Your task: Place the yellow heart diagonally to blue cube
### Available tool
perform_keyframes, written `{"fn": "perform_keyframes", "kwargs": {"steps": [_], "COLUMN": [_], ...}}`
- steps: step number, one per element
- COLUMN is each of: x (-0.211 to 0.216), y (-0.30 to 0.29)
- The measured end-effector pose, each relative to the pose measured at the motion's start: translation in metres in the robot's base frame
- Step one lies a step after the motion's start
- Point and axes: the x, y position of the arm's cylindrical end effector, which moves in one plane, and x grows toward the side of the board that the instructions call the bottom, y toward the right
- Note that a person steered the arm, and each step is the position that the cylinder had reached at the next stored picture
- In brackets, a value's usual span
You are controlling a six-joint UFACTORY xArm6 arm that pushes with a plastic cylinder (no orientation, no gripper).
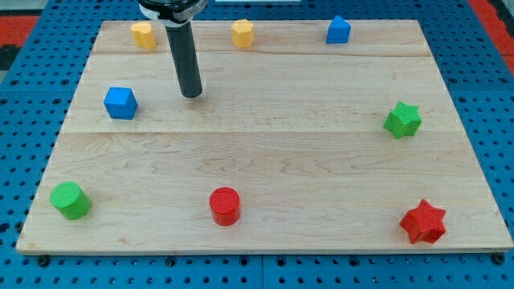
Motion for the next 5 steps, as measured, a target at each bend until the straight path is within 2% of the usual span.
{"fn": "perform_keyframes", "kwargs": {"steps": [2, 3, 4, 5], "x": [-0.005, -0.038, -0.049, -0.107], "y": [-0.019, -0.066, -0.114, -0.138]}}
